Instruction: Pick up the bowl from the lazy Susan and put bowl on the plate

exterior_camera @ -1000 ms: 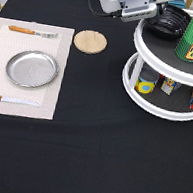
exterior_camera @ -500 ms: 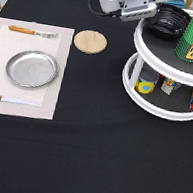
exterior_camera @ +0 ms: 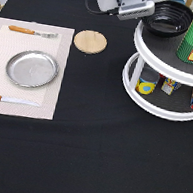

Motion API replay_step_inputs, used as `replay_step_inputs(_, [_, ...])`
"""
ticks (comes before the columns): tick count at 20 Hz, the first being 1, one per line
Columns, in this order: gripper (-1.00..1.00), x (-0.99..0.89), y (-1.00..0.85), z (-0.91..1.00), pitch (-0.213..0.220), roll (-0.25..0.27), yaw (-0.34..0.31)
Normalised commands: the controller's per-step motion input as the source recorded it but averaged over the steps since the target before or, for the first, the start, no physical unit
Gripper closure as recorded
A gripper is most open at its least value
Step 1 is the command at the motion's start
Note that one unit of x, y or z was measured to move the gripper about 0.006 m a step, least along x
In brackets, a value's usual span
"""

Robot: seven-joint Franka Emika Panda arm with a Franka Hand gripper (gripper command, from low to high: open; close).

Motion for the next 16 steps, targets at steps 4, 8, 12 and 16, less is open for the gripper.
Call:
replay_step_inputs(4, [1.0, 0.0, -0.53, 0.88, -0.063, 0.028, 0.0])
replay_step_inputs(8, [1.0, 0.07, -0.75, 0.54, -0.031, 0.035, -0.059])
replay_step_inputs(12, [1.0, 0.14, -0.8, 0.07, -0.05, 0.0, -0.077])
replay_step_inputs(16, [1.0, 0.11, -0.86, -0.04, -0.046, 0.0, -0.062])
